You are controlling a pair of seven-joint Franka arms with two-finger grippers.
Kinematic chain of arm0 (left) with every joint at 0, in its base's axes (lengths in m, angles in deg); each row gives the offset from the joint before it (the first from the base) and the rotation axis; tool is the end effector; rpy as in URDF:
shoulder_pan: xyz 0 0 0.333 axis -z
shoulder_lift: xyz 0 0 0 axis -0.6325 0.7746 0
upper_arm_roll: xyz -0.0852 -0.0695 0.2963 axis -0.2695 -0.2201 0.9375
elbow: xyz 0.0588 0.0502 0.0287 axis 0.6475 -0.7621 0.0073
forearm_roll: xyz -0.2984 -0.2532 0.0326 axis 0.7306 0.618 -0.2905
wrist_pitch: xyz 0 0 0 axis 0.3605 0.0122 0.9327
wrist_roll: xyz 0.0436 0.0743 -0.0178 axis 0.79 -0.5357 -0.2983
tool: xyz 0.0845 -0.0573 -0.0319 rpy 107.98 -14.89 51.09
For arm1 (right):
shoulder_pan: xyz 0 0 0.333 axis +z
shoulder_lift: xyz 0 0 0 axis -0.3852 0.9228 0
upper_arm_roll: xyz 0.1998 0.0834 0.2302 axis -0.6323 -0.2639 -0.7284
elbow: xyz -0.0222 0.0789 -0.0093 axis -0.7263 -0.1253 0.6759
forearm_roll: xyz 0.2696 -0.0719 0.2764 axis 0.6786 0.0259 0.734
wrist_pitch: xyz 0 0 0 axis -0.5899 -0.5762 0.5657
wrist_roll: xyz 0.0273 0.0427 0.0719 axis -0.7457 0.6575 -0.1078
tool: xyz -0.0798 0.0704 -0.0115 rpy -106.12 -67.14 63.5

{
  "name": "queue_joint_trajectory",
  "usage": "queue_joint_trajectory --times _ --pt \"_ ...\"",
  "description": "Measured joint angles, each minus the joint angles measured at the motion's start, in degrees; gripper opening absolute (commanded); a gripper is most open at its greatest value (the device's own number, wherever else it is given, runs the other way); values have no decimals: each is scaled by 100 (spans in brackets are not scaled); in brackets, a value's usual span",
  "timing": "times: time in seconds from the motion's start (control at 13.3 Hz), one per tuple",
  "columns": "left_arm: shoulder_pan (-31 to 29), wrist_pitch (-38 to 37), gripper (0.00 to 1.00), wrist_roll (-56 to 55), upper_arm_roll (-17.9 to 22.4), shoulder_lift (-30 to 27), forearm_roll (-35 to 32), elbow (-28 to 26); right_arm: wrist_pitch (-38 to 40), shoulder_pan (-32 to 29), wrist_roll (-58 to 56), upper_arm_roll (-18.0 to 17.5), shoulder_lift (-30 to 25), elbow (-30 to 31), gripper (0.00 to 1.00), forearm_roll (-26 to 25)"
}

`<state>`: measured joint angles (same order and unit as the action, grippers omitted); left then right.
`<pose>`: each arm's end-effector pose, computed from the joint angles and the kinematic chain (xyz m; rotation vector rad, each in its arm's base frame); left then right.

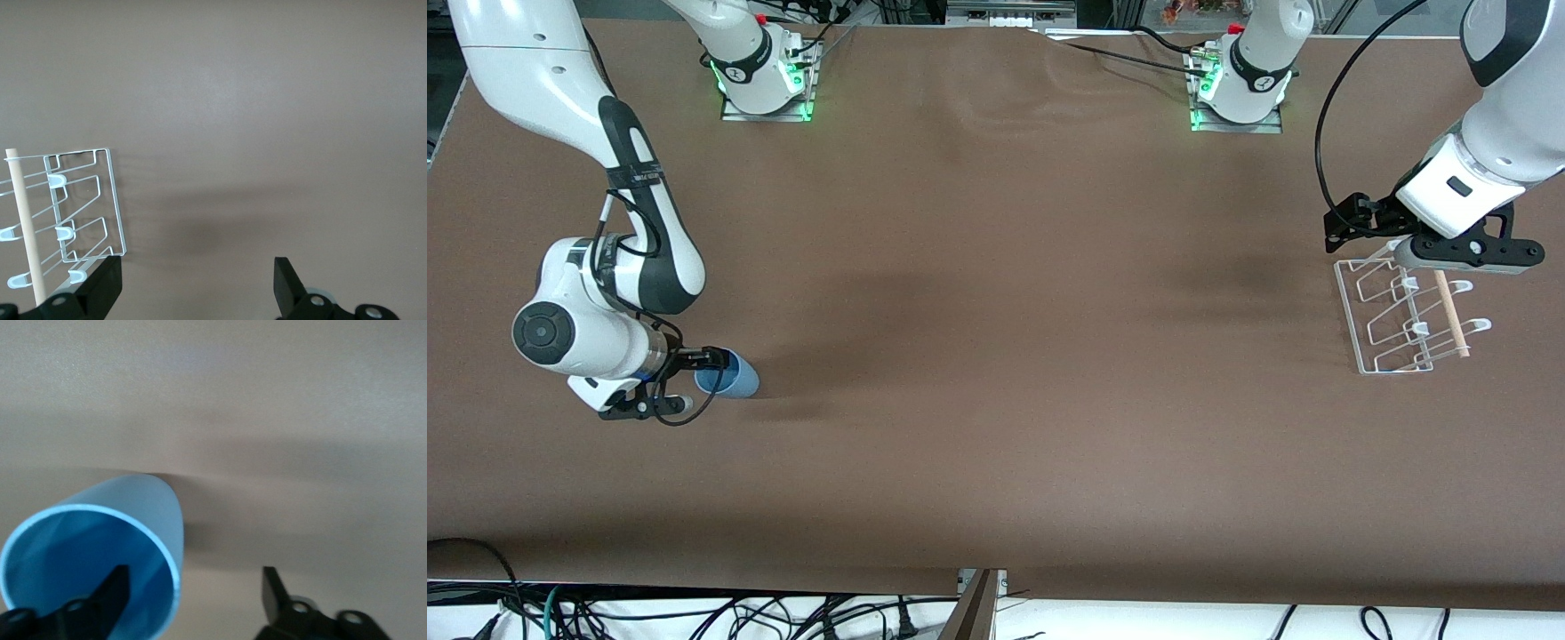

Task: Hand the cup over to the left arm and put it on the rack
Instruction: 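Close the right gripper on the blue cup and lift it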

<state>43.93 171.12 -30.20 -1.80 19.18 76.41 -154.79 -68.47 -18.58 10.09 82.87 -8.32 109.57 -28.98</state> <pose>0.5536 -0.0511 0.5520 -3.1359 0.0829 0.0078 0.6685 0.0225 0.2416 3.0966 0.1416 -0.1817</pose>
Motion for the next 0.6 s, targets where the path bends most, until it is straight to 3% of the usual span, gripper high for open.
queue_joint_trajectory --times 0.07,0.6 --pt "0 0 100 0 0 0 0 0 -9 36 120 0 20 -6 0 2" --pt "0 -3 100 0 0 0 0 0 36 168 617 -2 163 -249 0 3"
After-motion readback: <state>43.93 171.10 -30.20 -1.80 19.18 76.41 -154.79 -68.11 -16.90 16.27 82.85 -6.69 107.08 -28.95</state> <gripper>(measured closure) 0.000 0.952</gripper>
